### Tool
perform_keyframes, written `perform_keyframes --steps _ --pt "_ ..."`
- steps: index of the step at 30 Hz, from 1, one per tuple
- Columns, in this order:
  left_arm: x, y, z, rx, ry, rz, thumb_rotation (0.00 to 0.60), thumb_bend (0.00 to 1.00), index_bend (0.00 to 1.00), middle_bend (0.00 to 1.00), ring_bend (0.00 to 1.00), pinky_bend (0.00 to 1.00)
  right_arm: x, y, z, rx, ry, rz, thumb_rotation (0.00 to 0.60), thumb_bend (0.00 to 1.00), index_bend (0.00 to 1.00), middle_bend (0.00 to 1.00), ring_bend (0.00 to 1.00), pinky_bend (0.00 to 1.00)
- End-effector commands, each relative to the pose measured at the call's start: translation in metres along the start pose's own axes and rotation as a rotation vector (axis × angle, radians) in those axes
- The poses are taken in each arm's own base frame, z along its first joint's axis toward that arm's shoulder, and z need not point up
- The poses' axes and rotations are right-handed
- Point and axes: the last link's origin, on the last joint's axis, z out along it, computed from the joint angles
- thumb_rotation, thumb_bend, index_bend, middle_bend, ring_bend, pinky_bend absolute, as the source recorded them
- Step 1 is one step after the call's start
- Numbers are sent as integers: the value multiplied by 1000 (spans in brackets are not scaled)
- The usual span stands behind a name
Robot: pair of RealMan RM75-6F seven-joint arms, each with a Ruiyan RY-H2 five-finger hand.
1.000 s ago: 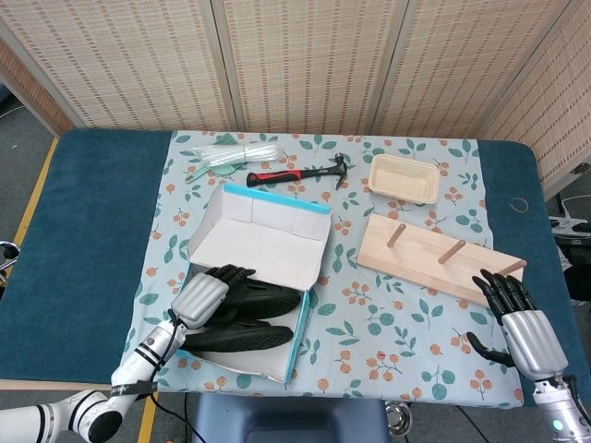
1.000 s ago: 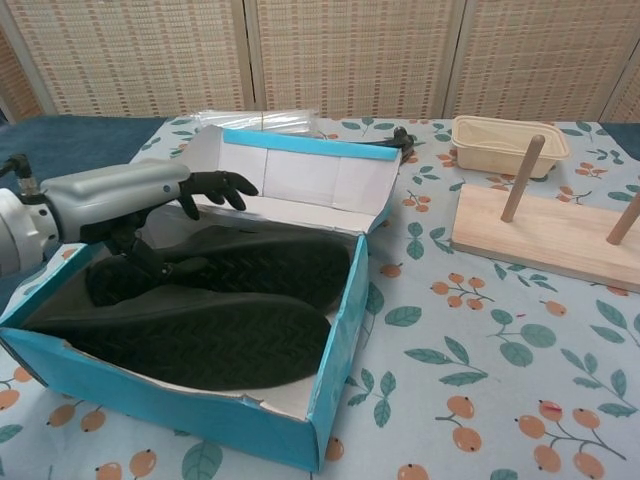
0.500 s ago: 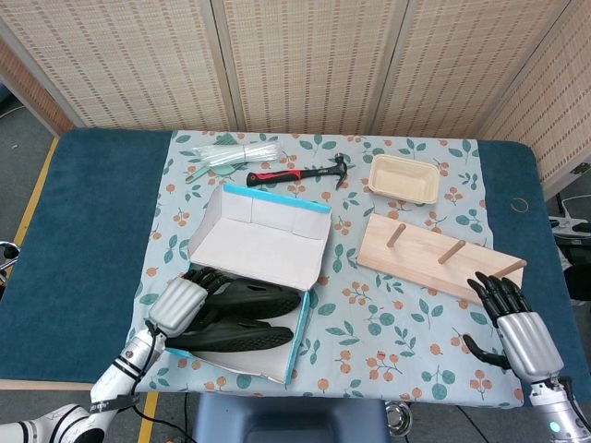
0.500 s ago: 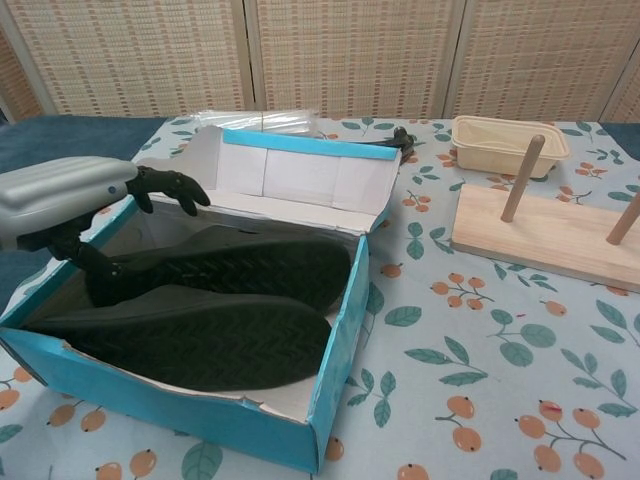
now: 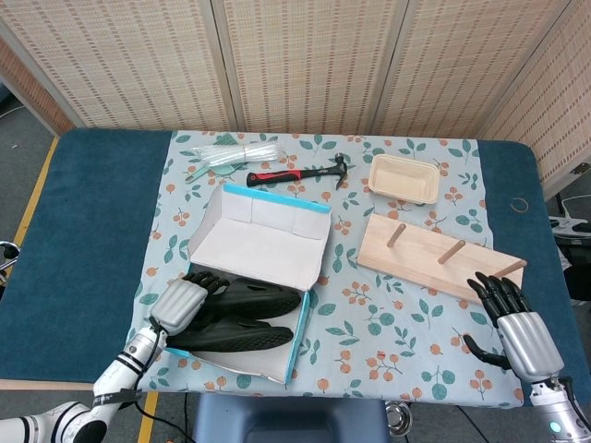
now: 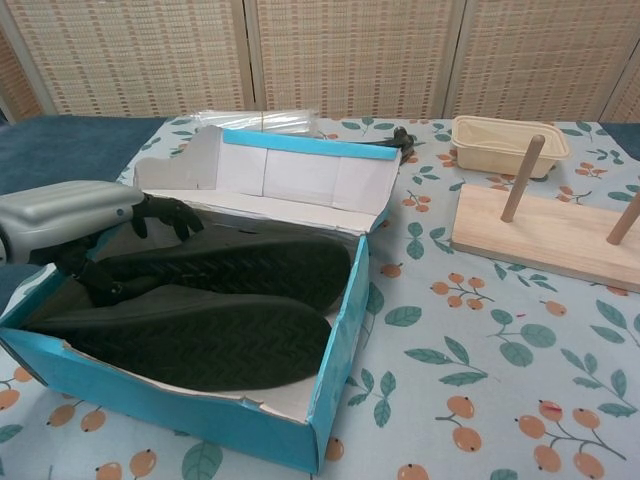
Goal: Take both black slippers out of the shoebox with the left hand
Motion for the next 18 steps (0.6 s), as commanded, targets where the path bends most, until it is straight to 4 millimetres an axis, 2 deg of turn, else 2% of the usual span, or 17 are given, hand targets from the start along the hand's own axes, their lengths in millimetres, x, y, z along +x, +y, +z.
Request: perform_keyframes --steps 1,5,8,12,14,18 --pt "3 2 3 6 -30 7 600 398 201 245 182 320 0 0 0 -1 0 1 511 248 0 0 0 0" --pt "0 1 3 22 -44 39 600 394 233 250 194 333 0 0 0 -3 -1 1 512 247 0 0 0 0" --pt "-2 1 6 35 -45 43 600 386 344 287 227 340 -1 0 0 -1 -5 0 511 247 0 0 0 0" --pt "-3 1 8 37 -22 61 600 381 535 409 279 362 0 1 0 -5 -3 2 511 248 0 0 0 0" --pt "-3 1 9 35 -8 63 600 392 623 509 325 370 0 1 1 -7 -2 3 511 248 0 0 0 0" --pt "-4 2 10 26 15 72 600 473 738 664 400 382 0 1 1 -8 -1 4 511 248 0 0 0 0"
